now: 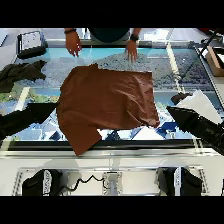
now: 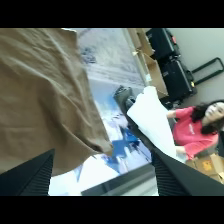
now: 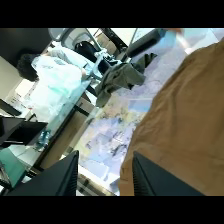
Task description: Fold the shirts.
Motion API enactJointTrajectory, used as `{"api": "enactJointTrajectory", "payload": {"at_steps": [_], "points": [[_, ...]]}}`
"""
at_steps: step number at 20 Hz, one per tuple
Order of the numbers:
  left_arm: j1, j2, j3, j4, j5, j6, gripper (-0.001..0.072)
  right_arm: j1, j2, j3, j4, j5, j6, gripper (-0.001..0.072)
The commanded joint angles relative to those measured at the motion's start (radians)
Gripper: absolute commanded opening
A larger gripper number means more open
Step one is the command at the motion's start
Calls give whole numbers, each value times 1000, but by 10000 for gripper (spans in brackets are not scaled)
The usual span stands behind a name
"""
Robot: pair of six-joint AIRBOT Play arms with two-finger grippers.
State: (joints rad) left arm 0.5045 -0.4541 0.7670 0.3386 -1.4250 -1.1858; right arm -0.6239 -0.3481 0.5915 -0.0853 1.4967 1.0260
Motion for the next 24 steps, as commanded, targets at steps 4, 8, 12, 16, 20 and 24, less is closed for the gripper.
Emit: {"api": "enactJointTrajectory", "payload": {"at_steps": [4, 8, 12, 16, 20, 24], "points": [[-1, -95, 7, 176, 464, -18, 201, 1, 0, -2, -389, -39, 141, 368], [-43, -464, 191, 179, 327, 12, 250, 43, 0, -89, -475, -60, 185, 368], [-177, -800, 553, 251, 256, -52, 250, 67, 0, -258, -409, -77, 206, 369], [-348, -1018, 971, 670, 253, -224, 250, 105, 0, -420, -336, -96, 206, 369], [-438, -1188, 1265, 986, 241, -341, 250, 187, 0, -544, -274, -229, 217, 369], [-431, -1324, 1317, 1016, 240, -388, 239, 280, 0, -592, -169, -344, 233, 368]]}}
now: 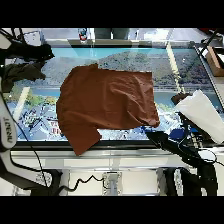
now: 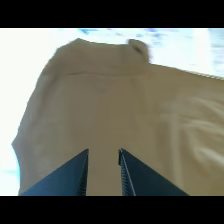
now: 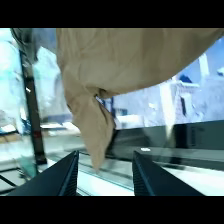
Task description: Fold the shirts.
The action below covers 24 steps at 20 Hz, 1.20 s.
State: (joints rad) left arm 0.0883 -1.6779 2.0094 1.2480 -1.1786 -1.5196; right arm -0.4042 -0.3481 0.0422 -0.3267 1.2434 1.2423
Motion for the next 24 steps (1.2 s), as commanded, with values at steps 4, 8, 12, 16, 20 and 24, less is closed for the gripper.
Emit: {"api": "enactJointTrajectory", "payload": {"at_steps": [4, 8, 12, 16, 20, 24], "points": [[-16, -215, 74, 112, -32, -54, 242, 167, 0, -43, 74, -193, 70, 368], [-15, -260, 74, 114, -12, -54, 244, 268, 0, -43, 78, -263, 121, 368], [-15, -262, 74, 113, 4, -52, 243, 332, 0, -43, 74, -332, 156, 297], [-15, -262, 74, 65, -20, -51, 242, 338, 0, -43, 73, -343, 157, 298], [-15, -262, 74, -99, -17, -51, 242, 338, 0, -43, 72, -346, 147, 298], [-15, -261, 74, -204, -76, -51, 243, 338, 0, -43, 72, -343, 145, 298]]}}
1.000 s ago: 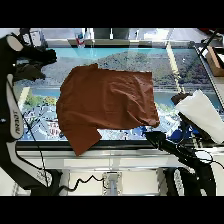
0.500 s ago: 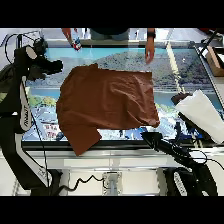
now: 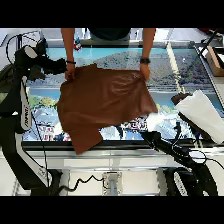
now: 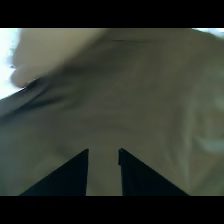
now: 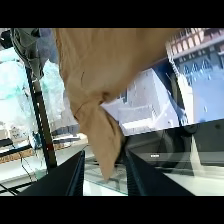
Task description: Fold the shirts.
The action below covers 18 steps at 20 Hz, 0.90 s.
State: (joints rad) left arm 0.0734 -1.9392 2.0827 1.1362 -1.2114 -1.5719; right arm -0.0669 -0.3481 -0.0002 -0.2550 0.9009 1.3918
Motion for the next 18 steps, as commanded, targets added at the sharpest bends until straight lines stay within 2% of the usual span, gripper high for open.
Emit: {"api": "enactJointTrajectory", "payload": {"at_steps": [1, 4, 7, 9, 10, 12, 14, 16, 18], "points": [[2, 2, 1, -89, -72, 1, 243, 1, 0, 0, 1, -3, -13, 298], [27, 14, 1, -89, -190, 16, 242, 0, 0, 0, 4, -72, -55, 298], [85, 47, 1, -81, -352, 101, 242, 0, 0, 1, 5, -160, -57, 298], [144, 78, -2, -88, -434, 119, 242, 0, 0, 22, -31, -182, -62, 297], [176, 97, -5, -92, -450, 116, 242, 0, 0, 43, -67, -187, -62, 291], [244, 146, -13, -127, -466, 109, 241, 0, 0, 98, -168, -190, -61, 224], [318, 217, -36, -213, -467, 110, 241, 0, 0, 166, -282, -189, -48, 200], [390, 293, -49, -320, -462, 122, 241, 0, 0, 242, -373, -189, -44, 192], [465, 380, -49, -440, -449, 134, 240, 0, 0, 329, -505, -186, 5, 193]]}}
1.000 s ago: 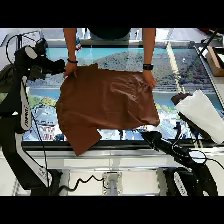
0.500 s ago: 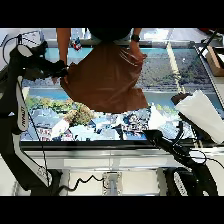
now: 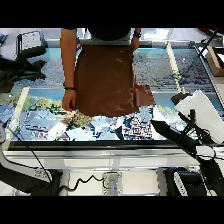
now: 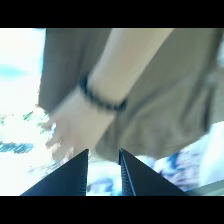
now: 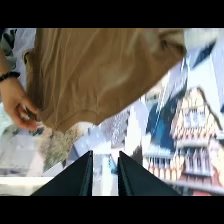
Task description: Fold the shirts.
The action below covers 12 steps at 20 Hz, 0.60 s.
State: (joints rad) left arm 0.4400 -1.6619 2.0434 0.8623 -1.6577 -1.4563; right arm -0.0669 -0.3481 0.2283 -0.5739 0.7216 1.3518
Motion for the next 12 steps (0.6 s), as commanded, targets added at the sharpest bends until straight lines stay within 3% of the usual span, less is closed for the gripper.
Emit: {"api": "enactJointTrajectory", "payload": {"at_steps": [1, 4, 8, 10, 12], "points": [[133, 149, -10, -218, 4, 24, 239, 0, 0, 148, -276, 4, 78, 193], [176, 289, -10, -254, 5, 43, 224, 0, 0, 291, -587, 116, 177, 193], [175, 446, -10, -252, -26, 43, 224, 0, 0, 426, -928, 419, 223, 202], [175, 510, -10, -252, -28, 43, 224, 0, 0, 451, -983, 499, 223, 202], [175, 560, -10, -251, -49, 43, 223, 0, 0, 455, -942, 503, 223, 202]]}}
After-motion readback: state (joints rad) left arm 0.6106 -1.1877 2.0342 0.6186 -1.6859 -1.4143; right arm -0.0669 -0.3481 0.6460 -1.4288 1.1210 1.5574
